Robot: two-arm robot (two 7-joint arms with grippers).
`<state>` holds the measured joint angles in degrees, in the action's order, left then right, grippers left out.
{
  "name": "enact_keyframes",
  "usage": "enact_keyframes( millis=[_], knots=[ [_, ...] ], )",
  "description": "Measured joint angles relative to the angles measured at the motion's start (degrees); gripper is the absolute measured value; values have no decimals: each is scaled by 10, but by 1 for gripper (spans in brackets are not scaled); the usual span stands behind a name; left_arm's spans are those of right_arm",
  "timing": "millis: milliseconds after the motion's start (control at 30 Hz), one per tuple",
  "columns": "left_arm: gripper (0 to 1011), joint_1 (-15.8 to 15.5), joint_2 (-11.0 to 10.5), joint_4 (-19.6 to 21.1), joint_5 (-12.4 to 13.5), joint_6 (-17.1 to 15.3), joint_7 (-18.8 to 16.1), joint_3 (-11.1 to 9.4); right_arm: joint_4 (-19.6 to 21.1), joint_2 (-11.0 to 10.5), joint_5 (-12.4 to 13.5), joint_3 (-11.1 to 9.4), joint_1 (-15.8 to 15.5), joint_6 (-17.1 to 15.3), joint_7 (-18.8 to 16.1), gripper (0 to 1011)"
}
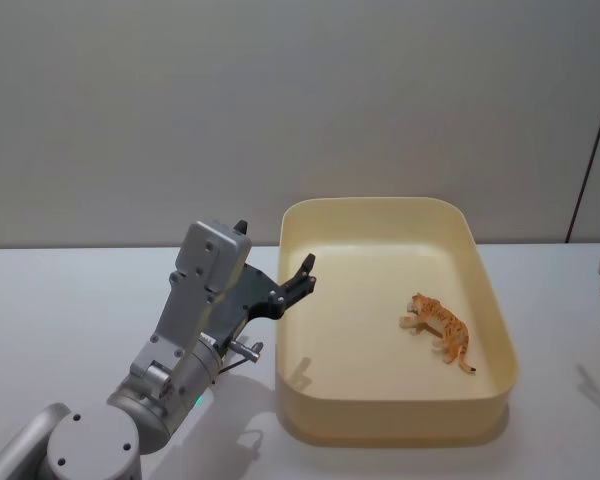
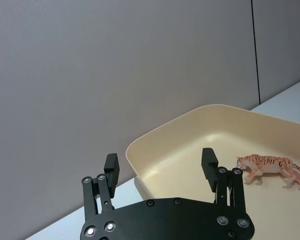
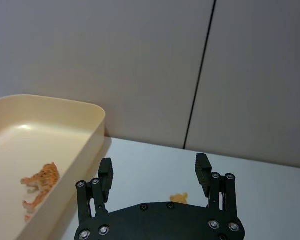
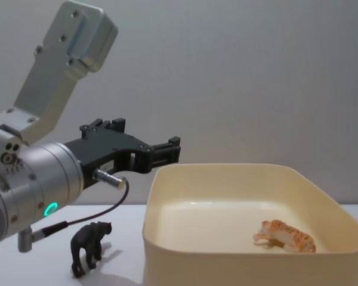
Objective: Pick up the toy alternately with two hands and place it into the central storage box.
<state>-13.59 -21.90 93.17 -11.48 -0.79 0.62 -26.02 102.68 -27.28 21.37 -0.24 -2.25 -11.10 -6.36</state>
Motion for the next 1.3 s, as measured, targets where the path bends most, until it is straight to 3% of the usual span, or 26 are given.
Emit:
enact_keyframes(
  millis=[233, 467, 1167, 1300],
  knots=[
    [1001, 0, 0, 0, 0, 0, 0, 0, 2, -10, 5, -13, -25, -8, 18, 1001],
    [1001, 0, 0, 0, 0, 0, 0, 0, -20, -10, 1, -13, -25, -17, 21, 1001],
    [1001, 0, 0, 0, 0, 0, 0, 0, -137, 22, -44, 27, 43, -45, -11, 1001],
    [1001, 0, 0, 0, 0, 0, 0, 0, -155, 28, -55, 33, 54, -45, -11, 910]
  ],
)
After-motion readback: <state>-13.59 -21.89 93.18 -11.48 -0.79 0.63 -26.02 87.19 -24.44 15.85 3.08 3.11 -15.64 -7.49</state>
